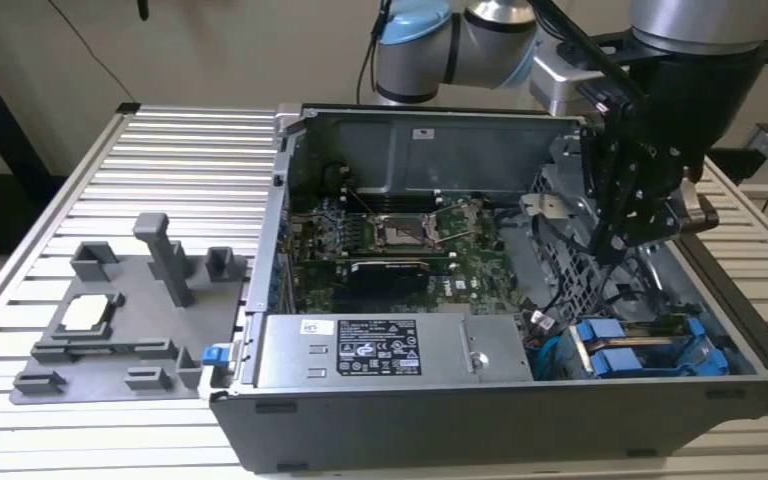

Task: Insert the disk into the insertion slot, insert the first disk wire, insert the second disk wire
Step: 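Insert the first disk wire, then insert the second disk wire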

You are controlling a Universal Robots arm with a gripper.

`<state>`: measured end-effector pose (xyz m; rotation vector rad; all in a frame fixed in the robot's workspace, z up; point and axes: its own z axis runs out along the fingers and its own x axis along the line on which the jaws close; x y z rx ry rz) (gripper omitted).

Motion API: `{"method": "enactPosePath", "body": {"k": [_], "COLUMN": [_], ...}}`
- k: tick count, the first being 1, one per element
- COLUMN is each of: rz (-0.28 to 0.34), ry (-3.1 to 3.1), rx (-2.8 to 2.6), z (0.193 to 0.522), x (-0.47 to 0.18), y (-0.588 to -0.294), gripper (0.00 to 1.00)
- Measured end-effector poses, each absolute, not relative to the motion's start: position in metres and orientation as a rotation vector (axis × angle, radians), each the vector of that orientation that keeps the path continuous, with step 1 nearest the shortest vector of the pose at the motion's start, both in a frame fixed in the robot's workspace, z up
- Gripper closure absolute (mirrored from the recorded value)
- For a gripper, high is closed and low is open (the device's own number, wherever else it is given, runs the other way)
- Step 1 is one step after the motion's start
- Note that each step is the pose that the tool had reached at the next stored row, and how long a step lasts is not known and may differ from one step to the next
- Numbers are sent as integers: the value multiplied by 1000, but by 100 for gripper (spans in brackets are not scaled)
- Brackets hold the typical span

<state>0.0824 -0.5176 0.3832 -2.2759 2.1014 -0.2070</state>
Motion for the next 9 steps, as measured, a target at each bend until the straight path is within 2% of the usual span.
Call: {"method": "enactPosePath", "body": {"k": [9], "rz": [-218], "ry": [2105], "rx": [-2282], "z": [383], "x": [82], "y": [-517], "gripper": [84]}}
